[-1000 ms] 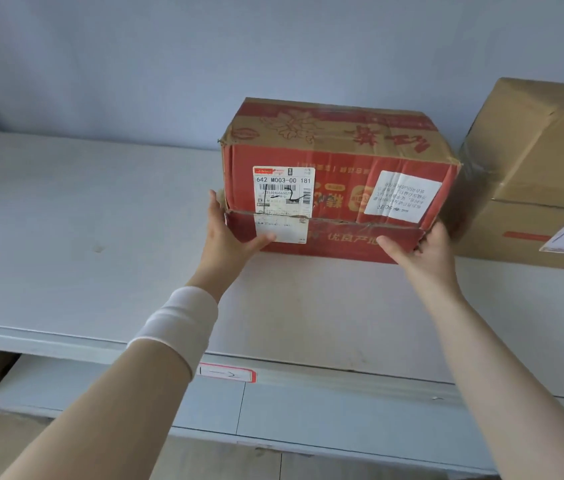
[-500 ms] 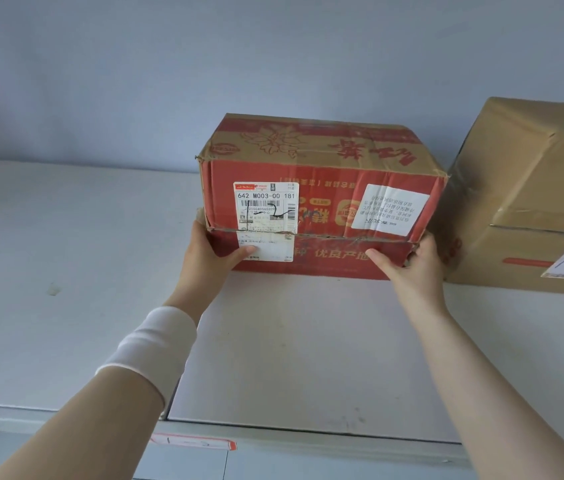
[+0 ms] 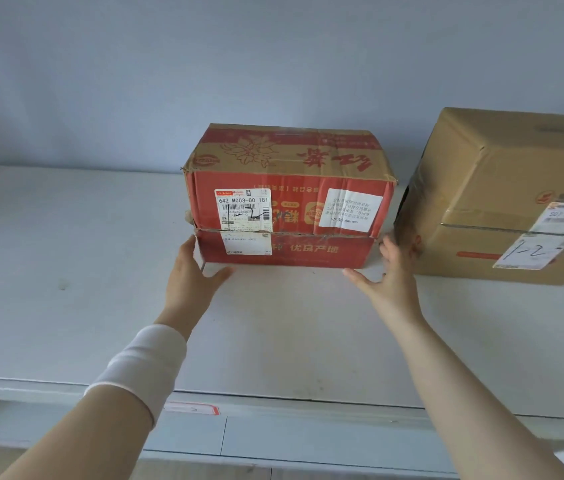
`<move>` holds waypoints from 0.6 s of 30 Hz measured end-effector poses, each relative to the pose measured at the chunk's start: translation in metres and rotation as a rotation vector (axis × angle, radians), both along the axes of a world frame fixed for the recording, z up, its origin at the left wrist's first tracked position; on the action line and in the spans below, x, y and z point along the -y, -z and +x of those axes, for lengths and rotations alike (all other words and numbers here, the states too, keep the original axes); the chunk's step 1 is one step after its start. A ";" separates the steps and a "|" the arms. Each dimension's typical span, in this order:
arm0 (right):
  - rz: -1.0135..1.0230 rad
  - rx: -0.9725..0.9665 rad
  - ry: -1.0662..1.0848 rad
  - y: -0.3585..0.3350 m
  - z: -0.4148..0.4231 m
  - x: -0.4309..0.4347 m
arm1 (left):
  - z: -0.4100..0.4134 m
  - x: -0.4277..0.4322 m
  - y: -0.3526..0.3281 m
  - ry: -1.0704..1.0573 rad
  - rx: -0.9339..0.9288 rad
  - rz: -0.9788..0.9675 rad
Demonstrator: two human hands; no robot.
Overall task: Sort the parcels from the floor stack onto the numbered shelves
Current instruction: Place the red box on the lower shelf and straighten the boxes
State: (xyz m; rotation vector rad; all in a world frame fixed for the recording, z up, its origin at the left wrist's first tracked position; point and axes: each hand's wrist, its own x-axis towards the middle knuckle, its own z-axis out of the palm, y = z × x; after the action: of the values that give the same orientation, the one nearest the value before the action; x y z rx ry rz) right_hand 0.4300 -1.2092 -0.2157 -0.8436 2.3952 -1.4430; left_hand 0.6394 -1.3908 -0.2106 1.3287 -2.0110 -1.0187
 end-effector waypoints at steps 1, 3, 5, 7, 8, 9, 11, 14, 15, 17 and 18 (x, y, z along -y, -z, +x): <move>0.071 -0.018 -0.005 -0.004 0.005 -0.012 | 0.005 -0.014 -0.003 -0.004 0.090 -0.007; 0.209 -0.082 -0.036 -0.013 0.015 -0.038 | 0.015 -0.046 -0.009 0.025 0.232 -0.019; 0.339 -0.145 -0.077 -0.023 0.021 -0.065 | 0.020 -0.075 -0.015 0.107 0.346 -0.043; 0.439 -0.209 -0.100 -0.034 0.025 -0.090 | 0.019 -0.100 -0.023 0.207 0.455 -0.089; 0.479 -0.235 -0.109 -0.038 0.026 -0.103 | 0.017 -0.111 -0.028 0.252 0.496 -0.126; 0.519 -0.270 -0.121 -0.041 0.027 -0.114 | 0.013 -0.120 -0.033 0.293 0.525 -0.168; 0.620 -0.364 -0.155 -0.045 0.028 -0.135 | 0.001 -0.137 -0.041 0.378 0.578 -0.263; 0.761 -0.474 -0.201 -0.048 0.026 -0.163 | -0.014 -0.167 -0.046 0.478 0.673 -0.365; 0.792 -0.502 -0.207 -0.049 0.024 -0.173 | -0.020 -0.177 -0.048 0.512 0.703 -0.390; 0.841 -0.551 -0.201 -0.053 0.017 -0.191 | -0.034 -0.197 -0.052 0.571 0.750 -0.440; 0.860 -0.578 -0.196 -0.055 0.011 -0.200 | -0.044 -0.204 -0.053 0.590 0.765 -0.467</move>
State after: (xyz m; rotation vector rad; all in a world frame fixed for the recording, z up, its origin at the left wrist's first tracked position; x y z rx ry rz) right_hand 0.4408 -1.0092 -0.1606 -1.2748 2.7962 -0.0007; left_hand 0.5959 -1.1864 -0.1573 0.9451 -3.0840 -0.1690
